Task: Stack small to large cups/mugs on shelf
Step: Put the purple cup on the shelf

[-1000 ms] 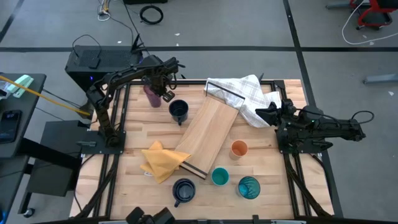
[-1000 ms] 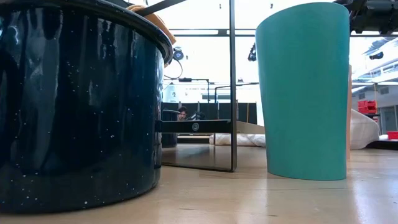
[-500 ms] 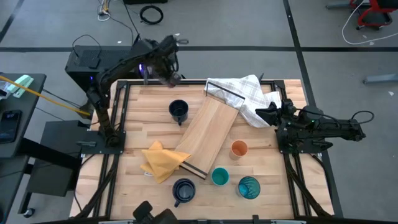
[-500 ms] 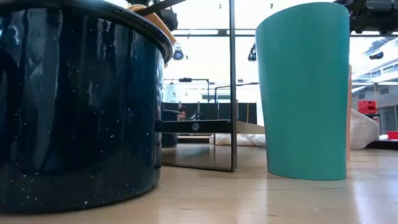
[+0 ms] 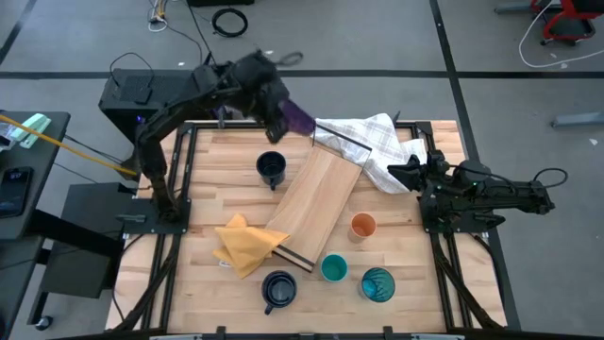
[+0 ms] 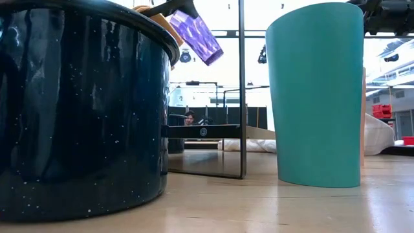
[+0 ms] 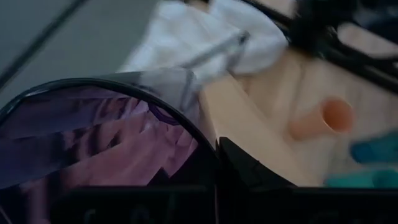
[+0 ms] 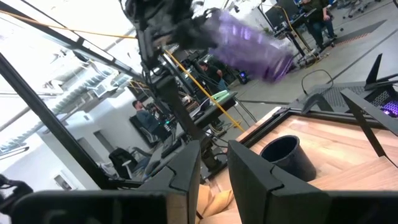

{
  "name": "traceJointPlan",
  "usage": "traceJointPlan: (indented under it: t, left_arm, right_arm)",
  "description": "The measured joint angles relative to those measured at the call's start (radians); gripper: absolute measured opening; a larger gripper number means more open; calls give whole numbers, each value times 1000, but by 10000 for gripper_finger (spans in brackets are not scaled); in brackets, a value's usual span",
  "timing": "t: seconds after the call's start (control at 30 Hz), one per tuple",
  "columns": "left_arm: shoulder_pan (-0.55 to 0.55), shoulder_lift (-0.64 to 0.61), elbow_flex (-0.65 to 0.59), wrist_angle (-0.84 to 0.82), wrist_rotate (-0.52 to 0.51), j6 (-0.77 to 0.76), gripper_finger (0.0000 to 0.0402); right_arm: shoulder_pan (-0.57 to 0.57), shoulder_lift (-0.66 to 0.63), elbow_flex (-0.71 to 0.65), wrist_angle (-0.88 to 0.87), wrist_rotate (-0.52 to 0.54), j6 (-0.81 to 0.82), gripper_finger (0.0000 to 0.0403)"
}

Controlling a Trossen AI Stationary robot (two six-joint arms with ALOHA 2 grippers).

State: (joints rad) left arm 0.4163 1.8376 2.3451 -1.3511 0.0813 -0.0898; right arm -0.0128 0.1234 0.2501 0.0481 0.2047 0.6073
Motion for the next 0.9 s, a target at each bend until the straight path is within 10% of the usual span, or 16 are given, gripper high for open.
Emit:
traceJointPlan:
  t: [0.9]
  left_arm:
    - [-138, 180, -14, -38, -55, 128, 12]
  right_arm:
    - [0, 4, 0, -10, -4, 19, 89]
